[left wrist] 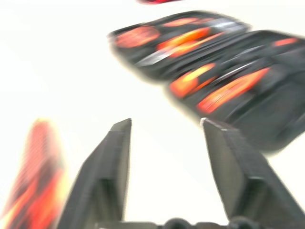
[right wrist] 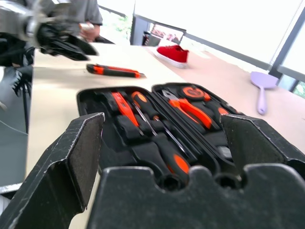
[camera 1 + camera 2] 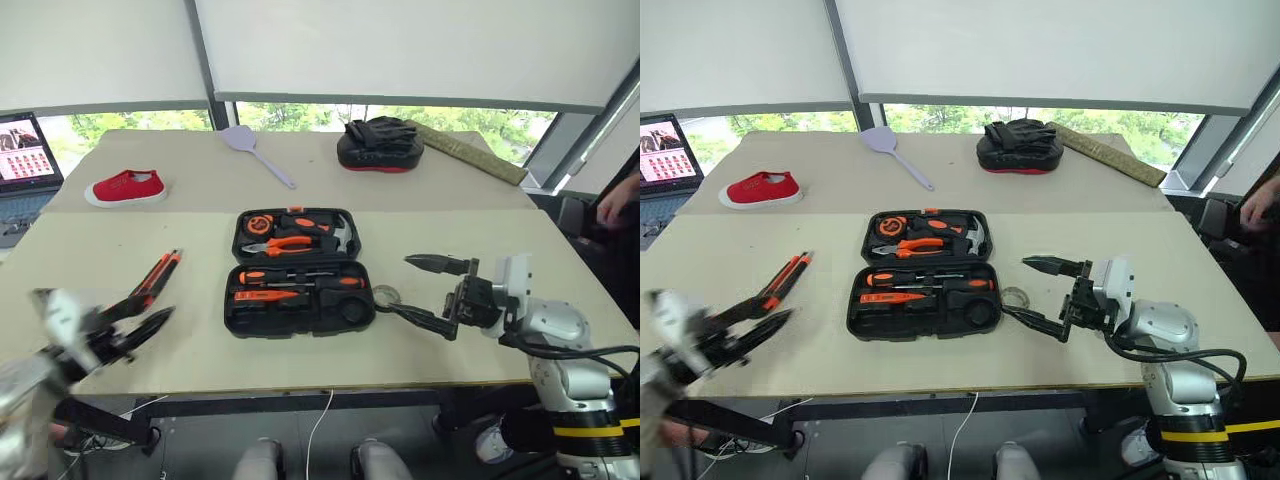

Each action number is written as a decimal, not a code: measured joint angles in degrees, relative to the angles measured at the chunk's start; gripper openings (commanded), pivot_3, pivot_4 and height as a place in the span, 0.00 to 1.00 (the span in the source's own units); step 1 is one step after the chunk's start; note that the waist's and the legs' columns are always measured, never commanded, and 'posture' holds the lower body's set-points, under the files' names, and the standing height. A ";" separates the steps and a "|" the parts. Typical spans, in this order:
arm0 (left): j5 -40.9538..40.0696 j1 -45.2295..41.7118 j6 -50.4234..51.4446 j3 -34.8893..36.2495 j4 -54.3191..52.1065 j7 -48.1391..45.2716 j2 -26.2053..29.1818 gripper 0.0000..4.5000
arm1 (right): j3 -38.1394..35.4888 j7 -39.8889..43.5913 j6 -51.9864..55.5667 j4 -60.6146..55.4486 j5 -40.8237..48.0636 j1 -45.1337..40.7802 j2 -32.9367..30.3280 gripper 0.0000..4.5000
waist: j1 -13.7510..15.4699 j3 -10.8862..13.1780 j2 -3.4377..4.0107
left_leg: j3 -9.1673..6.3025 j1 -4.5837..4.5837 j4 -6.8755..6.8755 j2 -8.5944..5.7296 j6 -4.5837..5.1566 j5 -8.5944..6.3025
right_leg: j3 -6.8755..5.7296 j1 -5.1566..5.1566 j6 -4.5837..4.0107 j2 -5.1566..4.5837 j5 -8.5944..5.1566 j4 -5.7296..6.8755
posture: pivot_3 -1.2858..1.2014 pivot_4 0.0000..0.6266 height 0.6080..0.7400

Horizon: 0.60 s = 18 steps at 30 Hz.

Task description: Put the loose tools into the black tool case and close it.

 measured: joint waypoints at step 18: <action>-4.04 -16.03 21.56 -4.93 5.21 17.75 12.98 0.99 | 3.68 -1.52 -1.55 -2.59 1.03 -3.53 5.05 1.00 | 1.57 -0.13 -0.22 | 0.23 -0.11 0.02 -0.10 -0.78 -0.26 | -0.98 -0.03 -0.08 -0.55 -0.27 -0.05 | 0.52 0.24 1.00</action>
